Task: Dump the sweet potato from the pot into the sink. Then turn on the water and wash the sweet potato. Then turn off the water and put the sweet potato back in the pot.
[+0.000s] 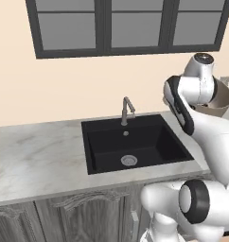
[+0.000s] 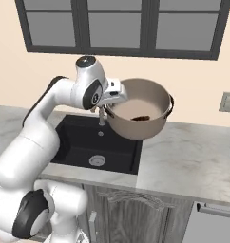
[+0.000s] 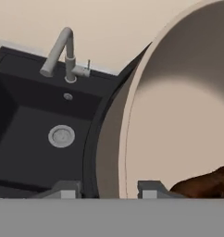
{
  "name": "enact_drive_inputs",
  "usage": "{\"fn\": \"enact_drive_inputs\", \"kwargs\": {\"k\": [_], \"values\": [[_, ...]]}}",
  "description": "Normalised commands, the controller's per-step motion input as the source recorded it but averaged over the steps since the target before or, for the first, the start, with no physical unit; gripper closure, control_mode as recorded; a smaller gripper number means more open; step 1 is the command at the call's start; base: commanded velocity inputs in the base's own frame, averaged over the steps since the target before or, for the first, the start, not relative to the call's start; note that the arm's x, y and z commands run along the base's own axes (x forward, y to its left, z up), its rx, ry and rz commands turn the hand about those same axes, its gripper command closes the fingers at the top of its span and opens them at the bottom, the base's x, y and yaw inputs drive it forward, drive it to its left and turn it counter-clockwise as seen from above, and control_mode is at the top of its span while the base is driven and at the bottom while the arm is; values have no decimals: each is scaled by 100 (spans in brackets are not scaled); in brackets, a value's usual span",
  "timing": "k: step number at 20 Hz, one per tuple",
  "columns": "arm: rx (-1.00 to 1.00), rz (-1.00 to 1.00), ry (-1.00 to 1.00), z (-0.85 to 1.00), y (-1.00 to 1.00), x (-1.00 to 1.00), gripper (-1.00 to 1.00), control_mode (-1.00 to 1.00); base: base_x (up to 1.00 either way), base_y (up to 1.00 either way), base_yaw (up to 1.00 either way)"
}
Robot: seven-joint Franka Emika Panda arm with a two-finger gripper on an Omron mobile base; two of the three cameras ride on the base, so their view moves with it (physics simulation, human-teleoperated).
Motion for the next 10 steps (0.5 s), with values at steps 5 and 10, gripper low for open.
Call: {"fn": "enact_drive_inputs", "kwargs": {"k": [5,10], "values": [[11,13,0,77,71,-46,100,-100,0,0,0],[12,16,0,47,83,-41,100,-100,0,0,0]]}}
